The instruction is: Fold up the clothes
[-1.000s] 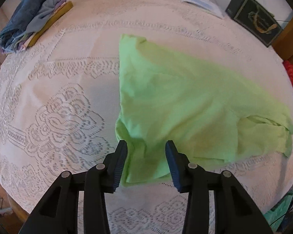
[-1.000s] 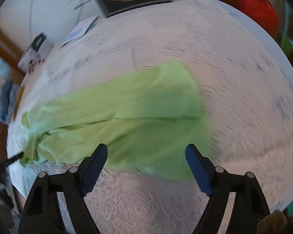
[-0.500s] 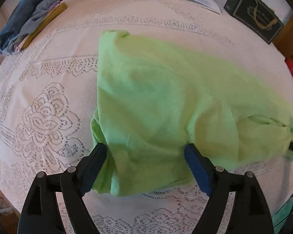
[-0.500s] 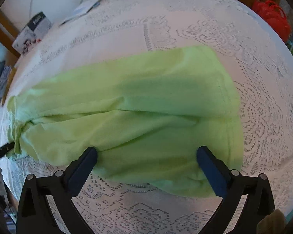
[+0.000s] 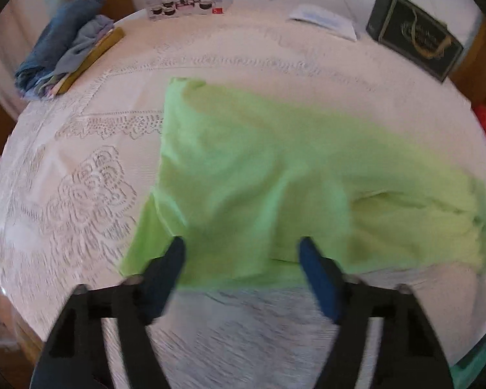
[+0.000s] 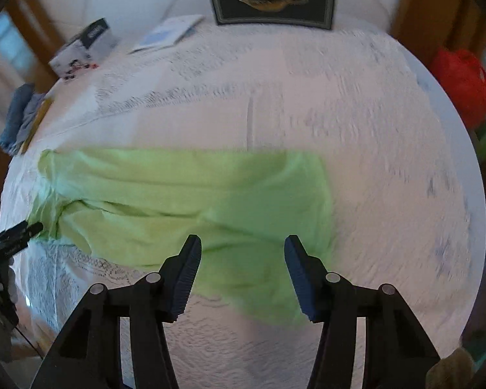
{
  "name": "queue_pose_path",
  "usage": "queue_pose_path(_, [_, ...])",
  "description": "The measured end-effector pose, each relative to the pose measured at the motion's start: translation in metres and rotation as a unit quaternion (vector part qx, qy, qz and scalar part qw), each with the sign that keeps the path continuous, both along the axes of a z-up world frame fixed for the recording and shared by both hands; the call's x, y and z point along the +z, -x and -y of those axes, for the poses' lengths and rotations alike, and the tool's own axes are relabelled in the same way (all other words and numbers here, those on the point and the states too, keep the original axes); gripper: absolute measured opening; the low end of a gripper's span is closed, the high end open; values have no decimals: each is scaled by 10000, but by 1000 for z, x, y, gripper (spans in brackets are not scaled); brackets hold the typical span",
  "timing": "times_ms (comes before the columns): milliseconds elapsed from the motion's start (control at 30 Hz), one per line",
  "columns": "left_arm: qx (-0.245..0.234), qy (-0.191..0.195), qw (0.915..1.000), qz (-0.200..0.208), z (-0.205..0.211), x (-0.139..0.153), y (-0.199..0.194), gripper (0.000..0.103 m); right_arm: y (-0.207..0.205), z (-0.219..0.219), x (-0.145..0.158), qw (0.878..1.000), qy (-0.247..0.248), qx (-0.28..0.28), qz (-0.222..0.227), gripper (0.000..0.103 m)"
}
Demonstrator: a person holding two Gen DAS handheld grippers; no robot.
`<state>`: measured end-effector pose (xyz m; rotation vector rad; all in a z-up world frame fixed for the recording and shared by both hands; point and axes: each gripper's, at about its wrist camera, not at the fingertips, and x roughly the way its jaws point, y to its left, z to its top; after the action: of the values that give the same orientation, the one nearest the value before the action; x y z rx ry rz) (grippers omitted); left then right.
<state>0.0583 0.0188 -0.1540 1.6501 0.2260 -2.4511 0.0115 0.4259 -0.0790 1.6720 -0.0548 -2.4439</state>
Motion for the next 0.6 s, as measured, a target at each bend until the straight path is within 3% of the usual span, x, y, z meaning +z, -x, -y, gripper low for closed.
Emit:
queue_pose_path(133, [382,-21,9992,-122,-57,15,-1,62,32,-10,-10,9952,-71,976,-34,48])
queue_pose_path(233, [795,-164,9965,-187,-129,6,6,62,54,-25,-21,9842,-68,1765,-114,47])
queue_pose_path(333, [1336,-176,9907,-205,-205,-2,8,62,66,-43,-32,9633,250,2654,-321,47])
queue_pose_path(467, [1821,-458,9821,162,-283,-9,13,62,77,-51,-44,9380,345,3443,-191,47])
queue_pose_path(600, [2191,-429,9746,186,-327,-8,18,68,83,-48,-45,9057,326,4225,-111,52])
